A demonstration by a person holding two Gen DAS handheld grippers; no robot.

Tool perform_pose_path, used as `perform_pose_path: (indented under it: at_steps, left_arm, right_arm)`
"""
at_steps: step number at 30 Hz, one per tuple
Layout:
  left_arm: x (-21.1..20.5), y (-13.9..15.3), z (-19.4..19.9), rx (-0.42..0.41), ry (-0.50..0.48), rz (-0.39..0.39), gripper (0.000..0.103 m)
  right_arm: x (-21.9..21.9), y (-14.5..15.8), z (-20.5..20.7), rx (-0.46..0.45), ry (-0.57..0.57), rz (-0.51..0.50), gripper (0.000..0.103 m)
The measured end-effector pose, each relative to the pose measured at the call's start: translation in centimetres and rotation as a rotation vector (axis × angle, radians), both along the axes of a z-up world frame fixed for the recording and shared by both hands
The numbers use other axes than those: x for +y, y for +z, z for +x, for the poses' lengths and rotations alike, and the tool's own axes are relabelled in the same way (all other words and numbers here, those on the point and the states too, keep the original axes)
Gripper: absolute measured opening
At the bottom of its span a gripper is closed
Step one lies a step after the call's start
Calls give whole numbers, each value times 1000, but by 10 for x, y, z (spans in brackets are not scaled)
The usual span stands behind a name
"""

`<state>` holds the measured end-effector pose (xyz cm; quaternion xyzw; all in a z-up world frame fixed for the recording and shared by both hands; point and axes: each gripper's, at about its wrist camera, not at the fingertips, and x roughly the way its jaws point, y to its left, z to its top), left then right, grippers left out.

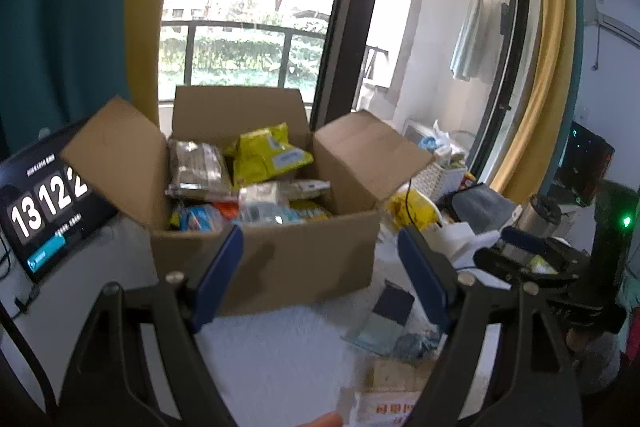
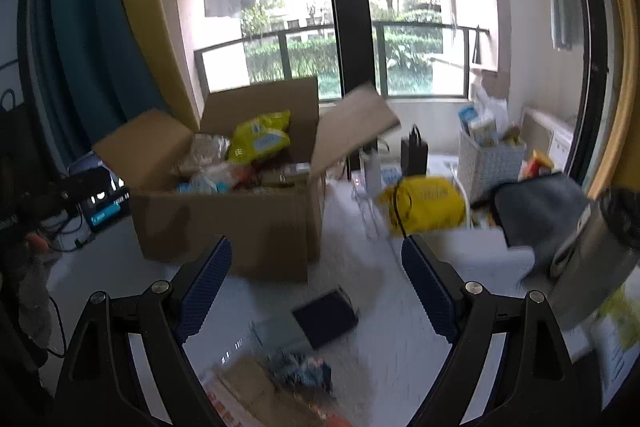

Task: Organize snacks
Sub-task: 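Withdraw both open tools from the box back to the table items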

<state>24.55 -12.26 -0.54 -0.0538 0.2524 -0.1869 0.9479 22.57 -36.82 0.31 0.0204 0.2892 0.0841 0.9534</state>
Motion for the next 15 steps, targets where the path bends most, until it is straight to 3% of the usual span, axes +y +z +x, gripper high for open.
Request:
perform_pose_path:
  at_steps: [15]
  left_arm:
    - [-15,-63,-25,145,-39,17,81]
  right_arm:
    - [-18,-65,-29,140,-45,-3,89]
